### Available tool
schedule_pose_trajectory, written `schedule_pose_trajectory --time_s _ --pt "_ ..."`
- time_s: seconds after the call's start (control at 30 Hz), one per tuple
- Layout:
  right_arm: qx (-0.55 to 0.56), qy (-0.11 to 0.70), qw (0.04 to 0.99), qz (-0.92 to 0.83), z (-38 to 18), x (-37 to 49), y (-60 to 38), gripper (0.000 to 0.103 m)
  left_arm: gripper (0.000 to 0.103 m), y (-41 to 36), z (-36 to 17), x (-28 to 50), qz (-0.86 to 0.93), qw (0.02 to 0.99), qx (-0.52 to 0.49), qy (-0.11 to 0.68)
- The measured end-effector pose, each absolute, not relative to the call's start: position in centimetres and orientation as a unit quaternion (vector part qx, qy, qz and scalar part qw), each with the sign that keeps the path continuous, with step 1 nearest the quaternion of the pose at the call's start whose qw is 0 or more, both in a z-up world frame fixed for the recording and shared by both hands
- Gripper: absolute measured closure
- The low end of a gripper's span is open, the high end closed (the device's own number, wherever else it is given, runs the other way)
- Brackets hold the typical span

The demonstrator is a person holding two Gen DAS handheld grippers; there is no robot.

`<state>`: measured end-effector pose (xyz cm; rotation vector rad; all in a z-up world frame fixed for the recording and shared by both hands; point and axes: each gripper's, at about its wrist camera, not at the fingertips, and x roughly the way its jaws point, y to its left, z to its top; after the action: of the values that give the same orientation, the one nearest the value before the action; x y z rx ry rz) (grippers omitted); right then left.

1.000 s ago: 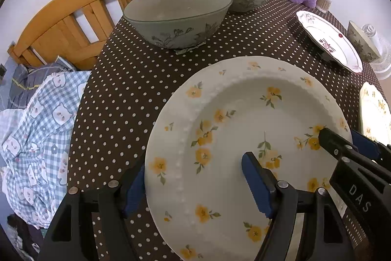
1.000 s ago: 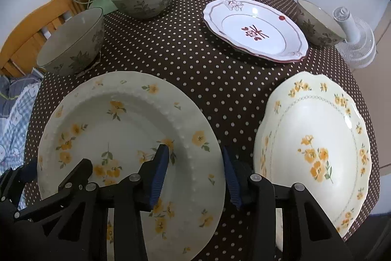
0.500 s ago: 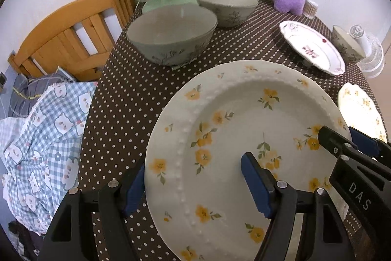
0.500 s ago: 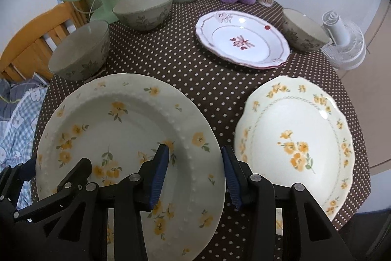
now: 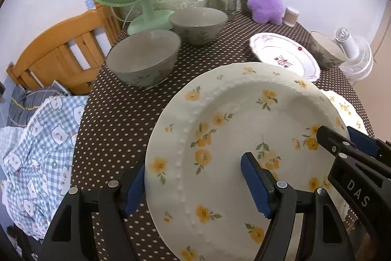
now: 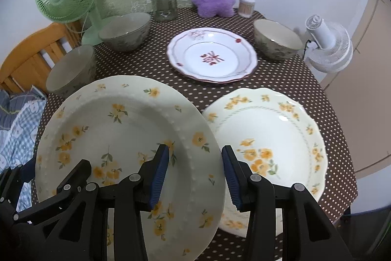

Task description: Organize plates and bowls

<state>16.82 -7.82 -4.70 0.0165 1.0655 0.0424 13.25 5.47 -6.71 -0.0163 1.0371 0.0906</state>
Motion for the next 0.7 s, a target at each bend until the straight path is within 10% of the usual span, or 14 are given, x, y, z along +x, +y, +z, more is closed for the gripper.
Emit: schedule_pose_trajectory --time_s 0.7 --pt "0.031 0.515 0.856 -0.032 -6.2 17.0 -20.1 0.055 0.029 -6.3 -7.1 15.2 -0.005 0.861 0.015 0.508"
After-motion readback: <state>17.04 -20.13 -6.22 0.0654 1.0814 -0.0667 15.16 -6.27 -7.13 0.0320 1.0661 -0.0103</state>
